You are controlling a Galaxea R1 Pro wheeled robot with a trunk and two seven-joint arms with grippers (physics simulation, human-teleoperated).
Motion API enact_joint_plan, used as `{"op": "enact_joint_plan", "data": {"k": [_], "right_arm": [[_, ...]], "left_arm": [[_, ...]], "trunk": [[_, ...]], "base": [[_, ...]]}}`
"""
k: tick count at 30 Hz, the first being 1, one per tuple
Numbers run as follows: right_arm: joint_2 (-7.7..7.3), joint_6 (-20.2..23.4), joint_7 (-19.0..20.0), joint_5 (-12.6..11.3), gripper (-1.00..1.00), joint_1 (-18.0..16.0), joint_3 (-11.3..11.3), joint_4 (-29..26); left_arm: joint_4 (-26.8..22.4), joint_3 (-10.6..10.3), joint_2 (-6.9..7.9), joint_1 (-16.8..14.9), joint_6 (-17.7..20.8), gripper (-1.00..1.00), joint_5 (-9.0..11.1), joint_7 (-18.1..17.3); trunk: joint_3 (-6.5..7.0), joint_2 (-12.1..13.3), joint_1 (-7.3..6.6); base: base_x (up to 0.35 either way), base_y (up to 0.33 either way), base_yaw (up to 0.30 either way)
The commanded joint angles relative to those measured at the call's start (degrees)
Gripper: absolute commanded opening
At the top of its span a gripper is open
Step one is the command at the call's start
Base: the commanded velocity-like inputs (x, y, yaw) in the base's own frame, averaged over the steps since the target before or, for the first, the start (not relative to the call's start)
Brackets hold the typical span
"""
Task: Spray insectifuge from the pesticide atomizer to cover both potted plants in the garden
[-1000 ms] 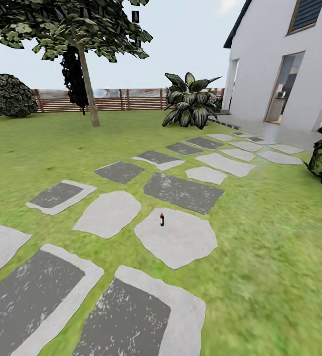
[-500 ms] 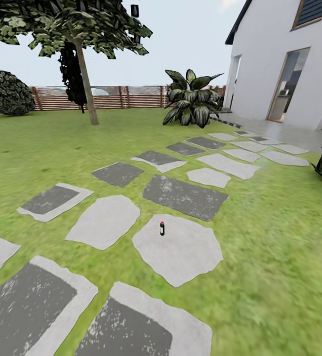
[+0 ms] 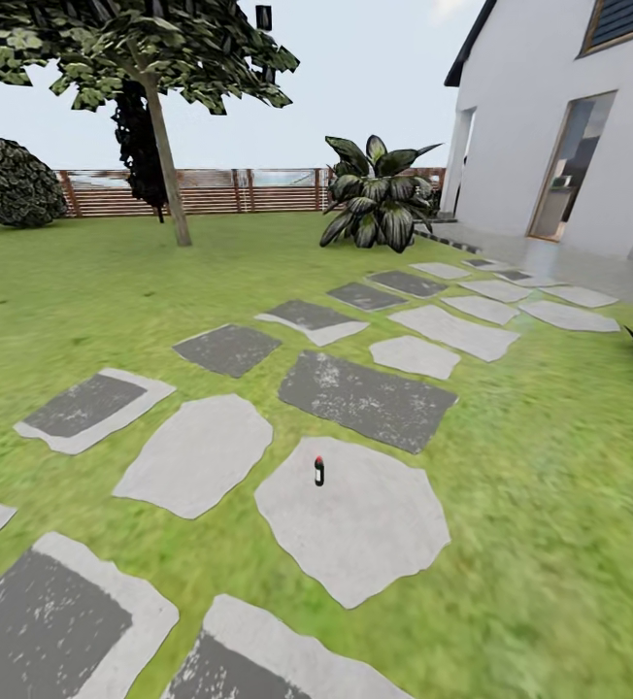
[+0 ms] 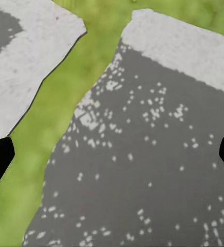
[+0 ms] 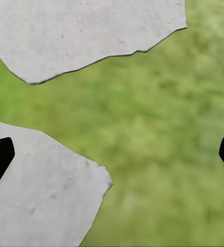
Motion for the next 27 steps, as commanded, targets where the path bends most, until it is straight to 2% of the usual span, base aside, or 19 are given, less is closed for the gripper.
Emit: {"op": "enact_joint_plan", "data": {"k": [1,17,27], "right_arm": [[-0.01,-0.2,0.1,-0.1,1.0,0.0,0.0,0.0],[-0.01,-0.2,0.0,-0.1,1.0,0.0,0.0,0.0],[-0.01,-0.2,0.0,-0.1,1.0,0.0,0.0,0.1]], "left_arm": [[0.0,0.1,-0.01,0.0,-0.2,1.0,0.3,-0.1],[0.0,0.0,-0.01,0.0,-0.2,1.0,0.4,-0.1],[0.0,0.1,-0.01,0.0,-0.2,1.0,0.4,-0.1]], "trunk": [[-0.05,0.0,0.03],[-0.05,0.0,0.03],[-0.05,0.0,0.03]], "base": [[0.338,0.0,0.0],[0.338,0.008,0.0],[0.319,0.154,0.0]]}}
